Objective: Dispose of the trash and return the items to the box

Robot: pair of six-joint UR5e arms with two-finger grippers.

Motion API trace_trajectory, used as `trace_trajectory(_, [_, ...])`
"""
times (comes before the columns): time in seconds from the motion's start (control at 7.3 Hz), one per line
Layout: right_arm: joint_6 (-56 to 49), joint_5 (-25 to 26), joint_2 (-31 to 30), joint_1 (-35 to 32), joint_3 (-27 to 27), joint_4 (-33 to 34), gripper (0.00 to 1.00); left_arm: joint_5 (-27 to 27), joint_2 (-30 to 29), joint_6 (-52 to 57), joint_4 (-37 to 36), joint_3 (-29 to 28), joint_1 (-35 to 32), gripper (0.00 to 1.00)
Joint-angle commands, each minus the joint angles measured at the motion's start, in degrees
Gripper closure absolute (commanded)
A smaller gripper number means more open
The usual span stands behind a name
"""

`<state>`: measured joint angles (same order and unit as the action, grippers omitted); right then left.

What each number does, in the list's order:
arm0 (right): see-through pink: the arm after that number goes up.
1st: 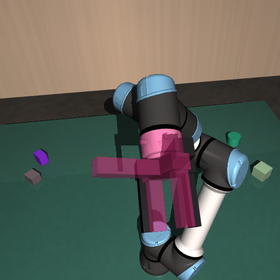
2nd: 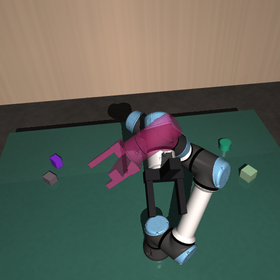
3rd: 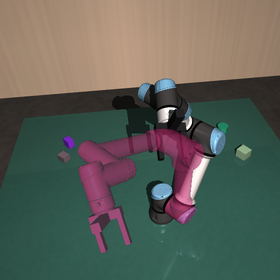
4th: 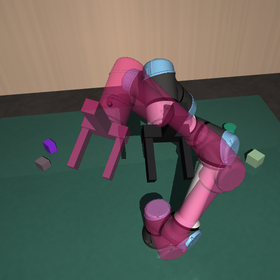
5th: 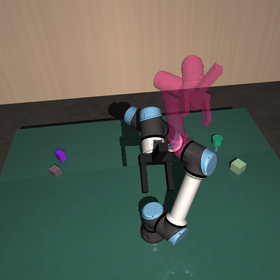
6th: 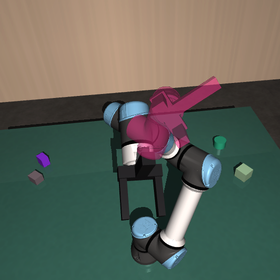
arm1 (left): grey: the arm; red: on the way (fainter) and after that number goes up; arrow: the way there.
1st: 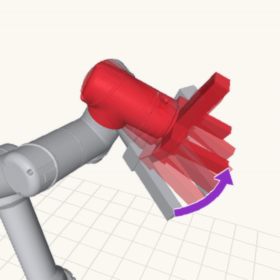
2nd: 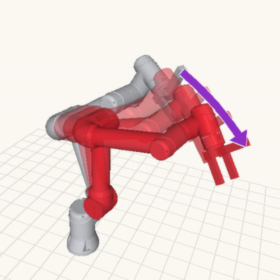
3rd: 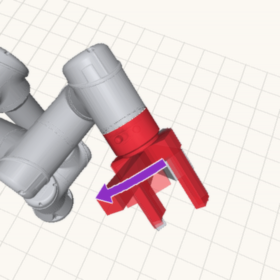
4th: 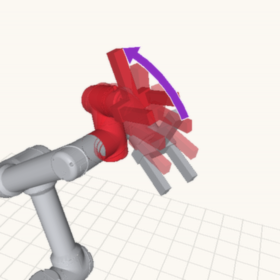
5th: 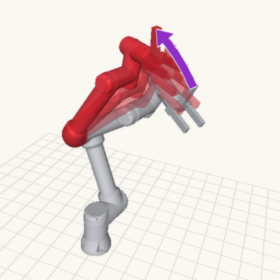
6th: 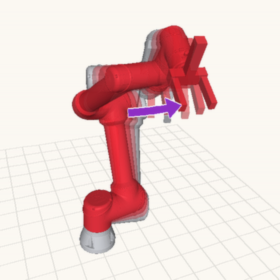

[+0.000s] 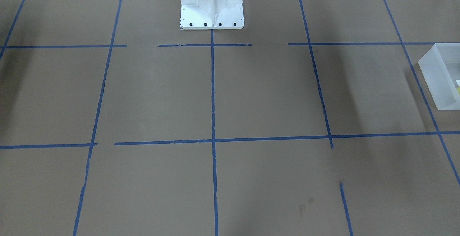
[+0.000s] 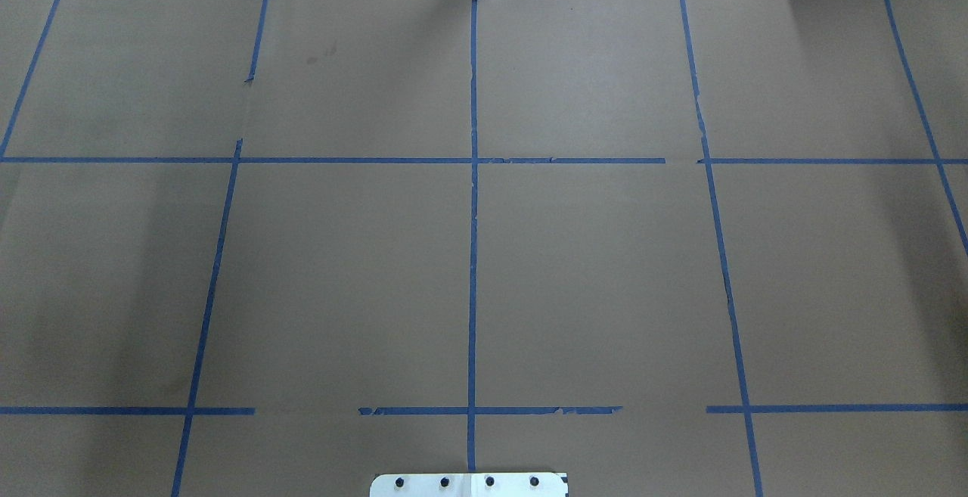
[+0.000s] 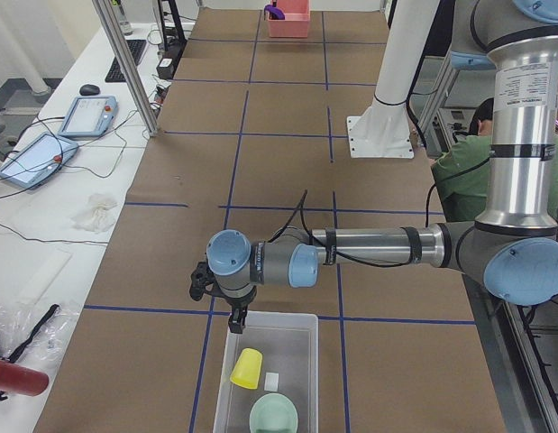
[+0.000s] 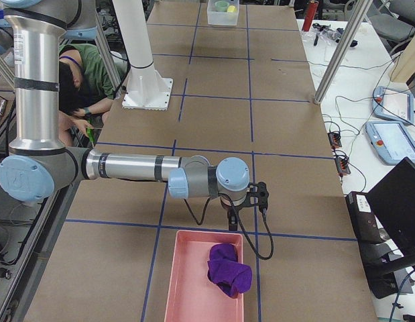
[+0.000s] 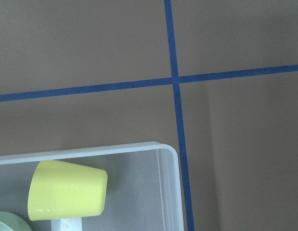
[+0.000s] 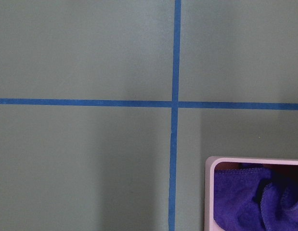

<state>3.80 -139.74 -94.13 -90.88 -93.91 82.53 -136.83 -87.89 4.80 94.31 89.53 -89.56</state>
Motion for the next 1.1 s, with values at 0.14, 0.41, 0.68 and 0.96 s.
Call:
trace_trajectory(0.14, [0.07, 0.61, 0.7, 0.0, 0.31, 0.0, 0.0, -0.02, 0.0, 0.03, 0.0, 0.03, 0.0, 0.0])
trace_trajectory(0.41, [0.07, 0.79, 0.7, 0.0, 0.31, -0.09, 0.0, -0.02, 0.09, 0.21, 0.44, 0.03, 0.0, 0.0])
trace_trajectory(0.68, [0.16, 0.79, 0.7, 0.0, 0.31, -0.09, 0.0, 0.07, 0.26, 0.03, 6.2, -0.93, -0.09, 0.0])
trace_trajectory(0.96, [0.16, 0.79, 0.7, 0.0, 0.22, -0.09, 0.0, 0.07, 0.18, -0.32, 7.03, -1.12, -0.09, 0.0])
